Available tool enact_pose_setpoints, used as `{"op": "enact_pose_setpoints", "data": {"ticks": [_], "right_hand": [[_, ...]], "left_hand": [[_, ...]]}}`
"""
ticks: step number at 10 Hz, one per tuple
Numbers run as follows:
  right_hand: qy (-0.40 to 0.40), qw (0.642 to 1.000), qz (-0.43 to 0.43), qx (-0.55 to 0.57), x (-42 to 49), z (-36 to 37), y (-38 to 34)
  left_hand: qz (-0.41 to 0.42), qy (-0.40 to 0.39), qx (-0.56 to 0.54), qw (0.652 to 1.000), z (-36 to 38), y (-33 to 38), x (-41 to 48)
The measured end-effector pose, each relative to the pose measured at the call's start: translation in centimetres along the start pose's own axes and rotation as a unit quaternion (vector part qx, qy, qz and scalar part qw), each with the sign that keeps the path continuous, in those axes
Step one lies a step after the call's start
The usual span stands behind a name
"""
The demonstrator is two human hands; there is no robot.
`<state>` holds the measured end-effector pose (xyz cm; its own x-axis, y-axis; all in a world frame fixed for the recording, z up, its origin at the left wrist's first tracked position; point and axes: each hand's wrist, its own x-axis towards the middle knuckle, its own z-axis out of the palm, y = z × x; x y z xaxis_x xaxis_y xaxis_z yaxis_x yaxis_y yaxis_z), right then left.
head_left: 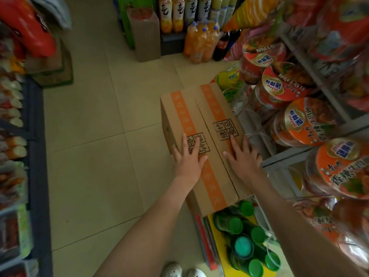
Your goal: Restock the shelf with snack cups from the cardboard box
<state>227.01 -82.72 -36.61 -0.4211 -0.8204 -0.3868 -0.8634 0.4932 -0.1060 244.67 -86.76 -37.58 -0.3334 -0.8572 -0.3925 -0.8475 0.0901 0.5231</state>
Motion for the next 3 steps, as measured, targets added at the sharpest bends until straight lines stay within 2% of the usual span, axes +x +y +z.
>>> {"op": "enact_pose_setpoints", "data": {"ticks": [1,3], "right_hand": [[0.093,0.995,-0.039,-0.005,-2.5,-0.1,-1.4],[0.185,0.978,-0.098,0.005,-5.6,0.7,-1.9]], "left_hand": [[-0.017,0.007,0.032,0.999,-0.1,0.9,-1.2],[-0.034,0.039,0.04,0.998,-0.6,2.3,-3.2]]}}
